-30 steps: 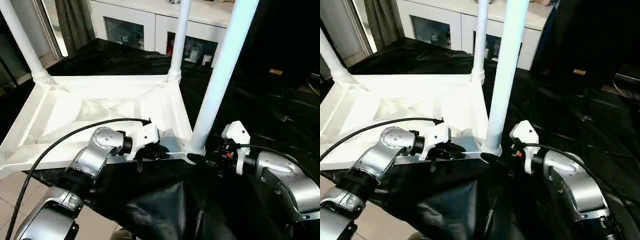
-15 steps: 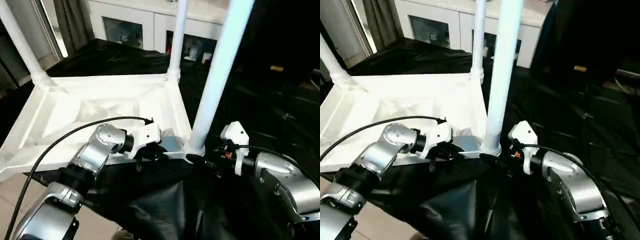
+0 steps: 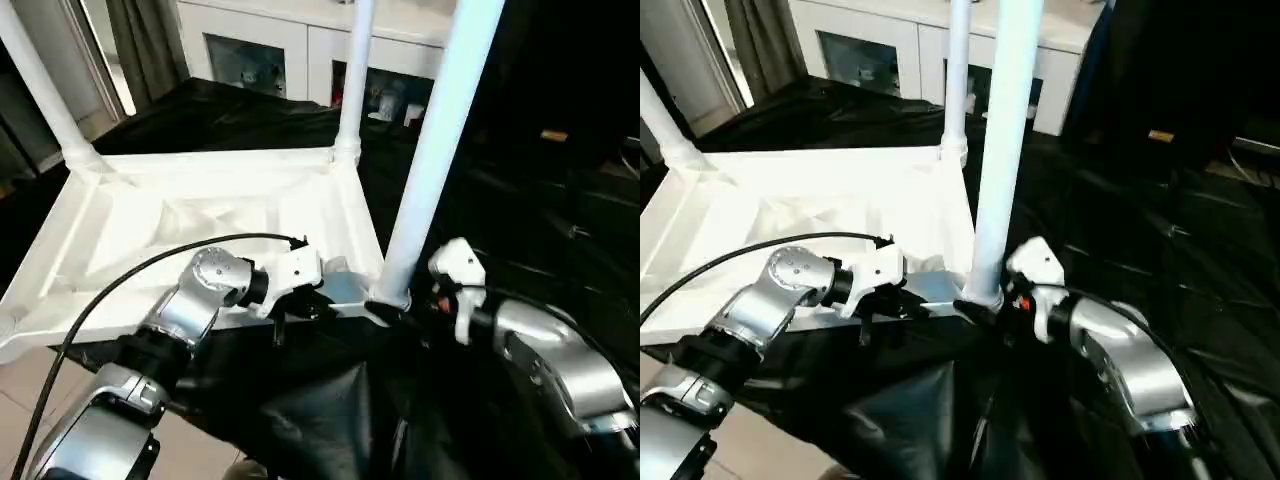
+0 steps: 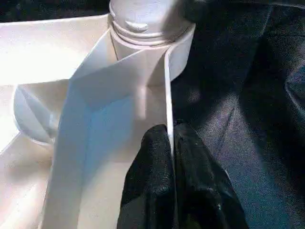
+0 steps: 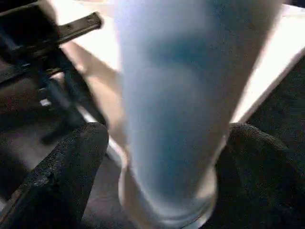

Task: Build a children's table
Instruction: Rotate leg to tighten

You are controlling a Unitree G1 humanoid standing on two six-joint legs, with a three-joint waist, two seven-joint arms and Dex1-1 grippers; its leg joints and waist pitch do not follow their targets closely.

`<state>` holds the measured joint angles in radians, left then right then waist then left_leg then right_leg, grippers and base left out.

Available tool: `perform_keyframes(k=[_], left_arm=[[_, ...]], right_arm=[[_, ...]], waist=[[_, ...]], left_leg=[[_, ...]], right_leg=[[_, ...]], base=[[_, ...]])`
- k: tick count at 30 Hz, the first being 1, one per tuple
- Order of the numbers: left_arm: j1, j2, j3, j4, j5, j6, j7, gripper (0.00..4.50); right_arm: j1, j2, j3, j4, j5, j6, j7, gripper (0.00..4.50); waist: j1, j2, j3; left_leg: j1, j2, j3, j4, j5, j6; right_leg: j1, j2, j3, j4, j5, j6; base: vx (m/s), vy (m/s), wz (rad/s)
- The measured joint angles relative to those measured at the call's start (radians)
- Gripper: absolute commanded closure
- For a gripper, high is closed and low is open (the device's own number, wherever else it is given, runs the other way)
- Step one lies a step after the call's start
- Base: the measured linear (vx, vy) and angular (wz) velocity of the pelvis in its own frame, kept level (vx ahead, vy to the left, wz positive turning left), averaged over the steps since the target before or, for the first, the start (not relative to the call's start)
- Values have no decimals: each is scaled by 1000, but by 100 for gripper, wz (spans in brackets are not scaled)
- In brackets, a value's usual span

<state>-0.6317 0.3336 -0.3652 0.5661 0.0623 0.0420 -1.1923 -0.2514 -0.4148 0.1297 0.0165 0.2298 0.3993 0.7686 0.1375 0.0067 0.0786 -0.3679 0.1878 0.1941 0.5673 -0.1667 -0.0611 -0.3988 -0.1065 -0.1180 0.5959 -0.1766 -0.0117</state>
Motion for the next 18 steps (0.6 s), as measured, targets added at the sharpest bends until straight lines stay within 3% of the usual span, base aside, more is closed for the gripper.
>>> perform_keyframes(k=[12,13,16,18], left_arm=[[2,10,3,-2,0,-6,-2,450],[2,10,3,-2,0,-6,-2,450],[3,11,4,-2,0,-6,-2,450],[3,12,5,-2,0,-6,-2,450]], right_arm=[[-17,2,0,45,-6,-18,17,86],[-18,2,1,50,-6,-19,22,117],[-29,1,8,72,-7,-21,31,128],[-37,0,13,77,-7,-27,44,162]], waist=[[0,0,0],[0,-1,0],[0,-1,0],[0,-1,1]], left_leg=[[0,0,0,-2,0,0],[0,0,0,-2,0,0],[0,0,1,-2,0,0],[0,0,1,-2,0,0]], right_leg=[[-1,0,0,0,0,0],[-1,0,0,0,0,0],[-1,0,0,0,0,0],[-1,0,0,0,0,0]], base=[[0,0,0],[0,0,0],[0,0,0],[0,0,0]])
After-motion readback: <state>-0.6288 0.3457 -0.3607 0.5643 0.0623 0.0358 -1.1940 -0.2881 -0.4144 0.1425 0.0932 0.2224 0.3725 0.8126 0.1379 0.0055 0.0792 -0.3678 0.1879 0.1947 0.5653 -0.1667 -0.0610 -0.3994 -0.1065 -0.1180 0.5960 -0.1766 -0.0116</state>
